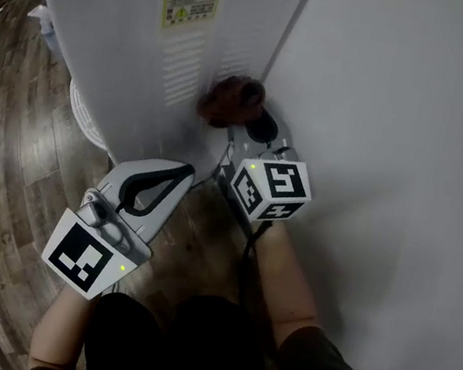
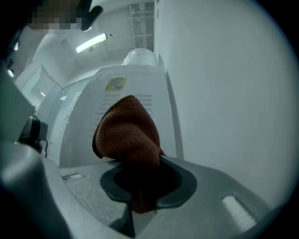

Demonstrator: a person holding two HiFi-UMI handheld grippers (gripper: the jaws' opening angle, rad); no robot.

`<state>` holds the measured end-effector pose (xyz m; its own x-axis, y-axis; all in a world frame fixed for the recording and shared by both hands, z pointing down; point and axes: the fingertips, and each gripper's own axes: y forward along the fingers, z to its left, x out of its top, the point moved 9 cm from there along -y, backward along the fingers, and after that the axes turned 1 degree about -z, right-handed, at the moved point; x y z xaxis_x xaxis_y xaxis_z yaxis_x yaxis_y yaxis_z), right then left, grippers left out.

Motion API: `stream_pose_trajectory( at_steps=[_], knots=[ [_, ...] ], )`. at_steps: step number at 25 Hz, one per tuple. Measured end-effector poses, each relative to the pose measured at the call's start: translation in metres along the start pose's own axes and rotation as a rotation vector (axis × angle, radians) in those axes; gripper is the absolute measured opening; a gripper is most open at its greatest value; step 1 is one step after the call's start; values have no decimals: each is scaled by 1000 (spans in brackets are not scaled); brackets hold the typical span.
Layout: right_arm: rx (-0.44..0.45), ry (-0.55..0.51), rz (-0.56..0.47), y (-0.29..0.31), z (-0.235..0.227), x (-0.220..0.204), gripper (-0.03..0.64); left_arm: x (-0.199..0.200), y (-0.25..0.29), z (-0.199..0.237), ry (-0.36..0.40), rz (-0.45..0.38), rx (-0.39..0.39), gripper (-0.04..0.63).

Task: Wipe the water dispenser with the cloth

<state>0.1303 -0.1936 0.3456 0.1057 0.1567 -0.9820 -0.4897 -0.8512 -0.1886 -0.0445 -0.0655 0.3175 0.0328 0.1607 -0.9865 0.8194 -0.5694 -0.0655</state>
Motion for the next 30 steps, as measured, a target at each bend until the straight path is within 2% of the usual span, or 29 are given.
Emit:
stream_pose_trajectory(
  at_steps=[3,9,11,14,18,21,24,27,30],
  knots=[
    [-25,98,93,-12,-7,-71,64,-63,-15,-9,-67,64,-30,18],
    [-59,119,341,-38,-6,-186,64,-164,-24,-16,-185,154,-39,17],
    [-64,123,407,-40,-4,-219,64,-193,-21,-16,-233,167,-102,18],
    [-67,133,512,-49,-1,-262,64,-230,-20,-27,-266,209,-194,18],
    [-78,161,615,-57,-4,-306,64,-264,-26,-35,-302,247,-176,18],
    [-107,167,650,-62,-8,-319,64,-265,-29,-33,-324,265,-193,18],
    [-119,188,650,-71,-7,-309,64,-243,-35,-28,-301,229,-200,18],
    [-115,187,636,-75,-1,-277,64,-201,-43,-20,-266,200,-177,18],
    [-101,187,617,-80,9,-223,64,-150,-50,-16,-273,178,-126,18]
  ],
)
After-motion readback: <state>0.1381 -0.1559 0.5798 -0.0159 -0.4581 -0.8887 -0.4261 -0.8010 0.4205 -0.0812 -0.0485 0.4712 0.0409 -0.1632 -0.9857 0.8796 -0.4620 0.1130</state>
